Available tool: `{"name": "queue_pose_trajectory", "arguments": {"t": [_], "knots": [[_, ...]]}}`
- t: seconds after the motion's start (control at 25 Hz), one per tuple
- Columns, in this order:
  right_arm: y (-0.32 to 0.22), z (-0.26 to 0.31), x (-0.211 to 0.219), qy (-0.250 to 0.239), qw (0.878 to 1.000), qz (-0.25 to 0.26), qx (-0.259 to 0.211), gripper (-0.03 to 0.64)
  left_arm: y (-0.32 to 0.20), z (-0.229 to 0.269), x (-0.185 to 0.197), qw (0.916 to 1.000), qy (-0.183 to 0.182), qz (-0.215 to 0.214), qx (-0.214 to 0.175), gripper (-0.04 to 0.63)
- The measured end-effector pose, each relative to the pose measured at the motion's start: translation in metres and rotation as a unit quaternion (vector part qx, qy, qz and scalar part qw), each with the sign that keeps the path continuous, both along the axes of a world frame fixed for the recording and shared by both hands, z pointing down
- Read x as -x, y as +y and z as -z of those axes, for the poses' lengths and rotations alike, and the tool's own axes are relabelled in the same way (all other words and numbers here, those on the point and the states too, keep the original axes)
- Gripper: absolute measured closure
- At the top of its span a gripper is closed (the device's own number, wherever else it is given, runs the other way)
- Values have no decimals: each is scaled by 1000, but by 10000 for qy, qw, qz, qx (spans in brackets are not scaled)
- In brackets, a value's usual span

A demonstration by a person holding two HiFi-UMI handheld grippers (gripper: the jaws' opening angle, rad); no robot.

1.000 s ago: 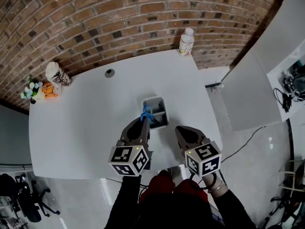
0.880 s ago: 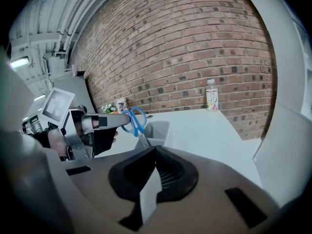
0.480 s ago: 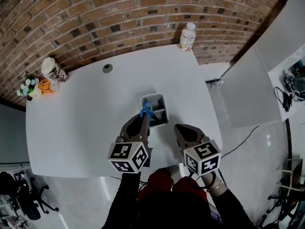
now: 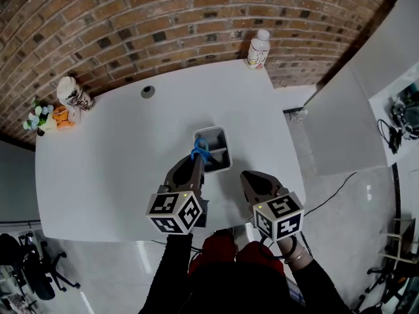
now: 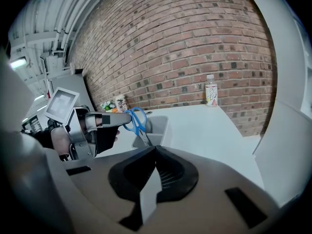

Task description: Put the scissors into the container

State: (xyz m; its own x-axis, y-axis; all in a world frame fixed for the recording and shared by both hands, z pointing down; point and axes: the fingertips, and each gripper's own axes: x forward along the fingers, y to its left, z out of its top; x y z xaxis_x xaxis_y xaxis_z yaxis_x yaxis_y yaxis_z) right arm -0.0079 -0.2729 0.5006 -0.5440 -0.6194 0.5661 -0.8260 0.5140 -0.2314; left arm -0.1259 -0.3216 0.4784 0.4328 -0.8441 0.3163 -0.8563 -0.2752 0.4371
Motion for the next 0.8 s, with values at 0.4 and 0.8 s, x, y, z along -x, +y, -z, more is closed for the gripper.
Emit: {"name": "queue_pose_trajectory", "arguments": {"t": [0.4,0.8], "knots": [[1,-1,-3,57,10000,-39,12,608,-6,-6,10,9998,66,203,66,555],[1,-4,-3,112,9999,-64,55,609,-8,-15,22,9991,139,364,194,536]]}}
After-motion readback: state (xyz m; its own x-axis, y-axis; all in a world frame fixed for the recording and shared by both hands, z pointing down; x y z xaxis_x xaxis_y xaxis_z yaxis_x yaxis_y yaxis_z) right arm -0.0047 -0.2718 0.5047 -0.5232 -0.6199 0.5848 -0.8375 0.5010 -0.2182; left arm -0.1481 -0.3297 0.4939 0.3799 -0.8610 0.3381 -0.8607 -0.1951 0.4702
